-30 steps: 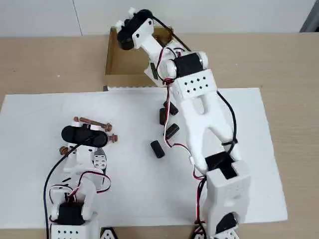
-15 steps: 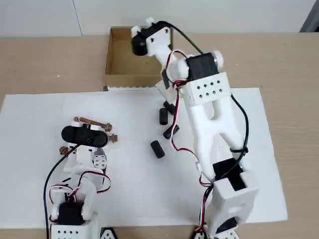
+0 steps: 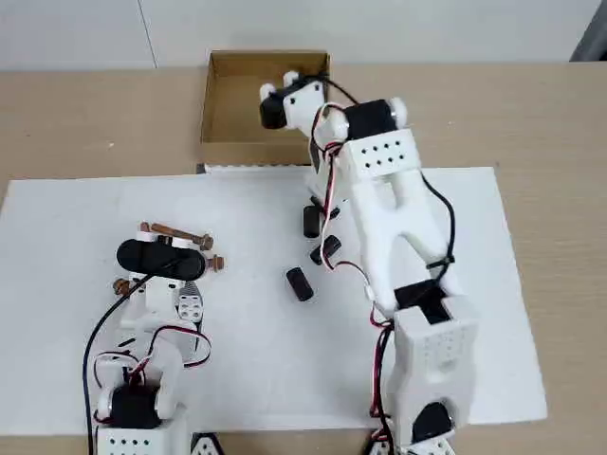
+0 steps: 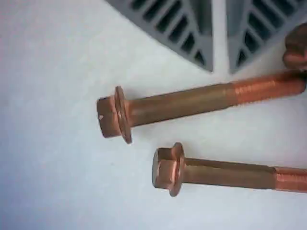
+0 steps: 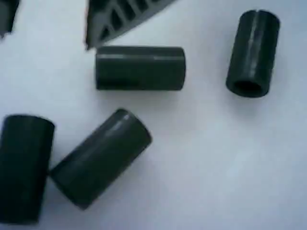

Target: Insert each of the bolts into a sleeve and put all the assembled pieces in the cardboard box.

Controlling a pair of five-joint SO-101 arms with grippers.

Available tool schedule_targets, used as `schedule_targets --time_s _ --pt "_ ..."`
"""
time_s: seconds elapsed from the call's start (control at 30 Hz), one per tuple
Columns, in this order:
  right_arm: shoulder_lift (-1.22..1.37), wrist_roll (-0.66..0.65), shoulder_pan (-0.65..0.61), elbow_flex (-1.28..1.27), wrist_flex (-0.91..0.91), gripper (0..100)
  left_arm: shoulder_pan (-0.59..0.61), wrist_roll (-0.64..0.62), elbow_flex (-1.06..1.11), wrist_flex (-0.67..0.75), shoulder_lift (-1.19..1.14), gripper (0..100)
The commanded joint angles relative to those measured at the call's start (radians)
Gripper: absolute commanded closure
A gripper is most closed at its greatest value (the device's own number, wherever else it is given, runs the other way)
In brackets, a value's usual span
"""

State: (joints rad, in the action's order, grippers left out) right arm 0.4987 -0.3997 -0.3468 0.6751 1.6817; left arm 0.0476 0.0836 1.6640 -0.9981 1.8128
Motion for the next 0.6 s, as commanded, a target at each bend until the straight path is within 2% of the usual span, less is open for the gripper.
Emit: schedule_targets --time_s 0.0,0.13,0.57 --pt "0.022 -0.012 0.012 0.0 -0.038 88.8 0.006 -0.002 -0.005 0.025 0.009 99" --pt "0.065 -0.029 0.01 0.0 -0.073 81.5 0.006 -0.002 -0.005 0.025 0.009 99" --pt "0.163 -0.063 -0.002 0.0 -0.202 81.2 0.006 -0.002 -0.005 0.025 0.009 99"
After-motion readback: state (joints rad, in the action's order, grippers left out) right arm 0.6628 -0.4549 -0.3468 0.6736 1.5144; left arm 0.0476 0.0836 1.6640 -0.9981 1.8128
